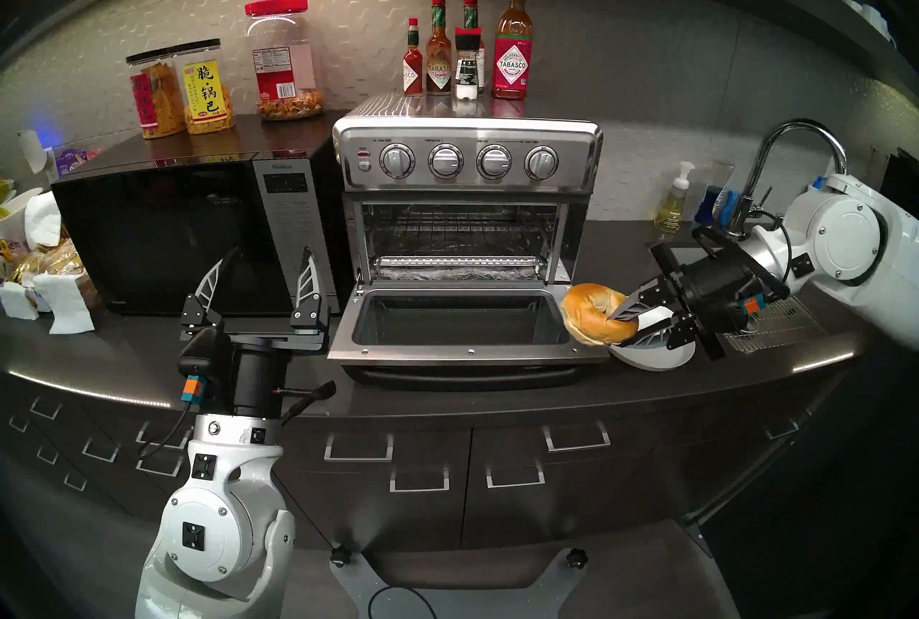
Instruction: Open the oven and place the bagel inside on the rack
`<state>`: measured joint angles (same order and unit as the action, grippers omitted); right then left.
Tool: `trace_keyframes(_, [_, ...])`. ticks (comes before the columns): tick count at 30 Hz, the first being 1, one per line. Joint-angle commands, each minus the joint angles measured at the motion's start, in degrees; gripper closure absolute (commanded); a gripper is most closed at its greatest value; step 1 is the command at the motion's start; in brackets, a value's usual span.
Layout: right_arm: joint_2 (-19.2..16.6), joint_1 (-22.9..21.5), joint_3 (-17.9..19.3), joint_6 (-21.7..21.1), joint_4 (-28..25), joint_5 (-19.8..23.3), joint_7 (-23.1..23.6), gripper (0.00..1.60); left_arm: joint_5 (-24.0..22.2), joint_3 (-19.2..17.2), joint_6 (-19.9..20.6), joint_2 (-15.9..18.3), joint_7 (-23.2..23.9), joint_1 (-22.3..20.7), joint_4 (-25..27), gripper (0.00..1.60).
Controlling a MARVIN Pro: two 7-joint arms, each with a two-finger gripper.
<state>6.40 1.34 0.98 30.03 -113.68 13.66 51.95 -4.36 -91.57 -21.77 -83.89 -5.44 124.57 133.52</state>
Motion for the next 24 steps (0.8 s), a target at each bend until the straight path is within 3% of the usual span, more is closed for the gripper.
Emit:
trace_keyframes(1, [1.69,-0.26,0.46,-2.89,-2.2,-1.57,-2.87,1.0,0.04,0.02,-0.07,0.05,0.06,0.12,1.33,0.0])
trace_keyframes(24, [8.12,1.15,-0.75,-12.0,-7.76,-6.14,-7.27,1.01,0.04,0.02,-0.08,0.05,0.06,0.12,1.33,0.0])
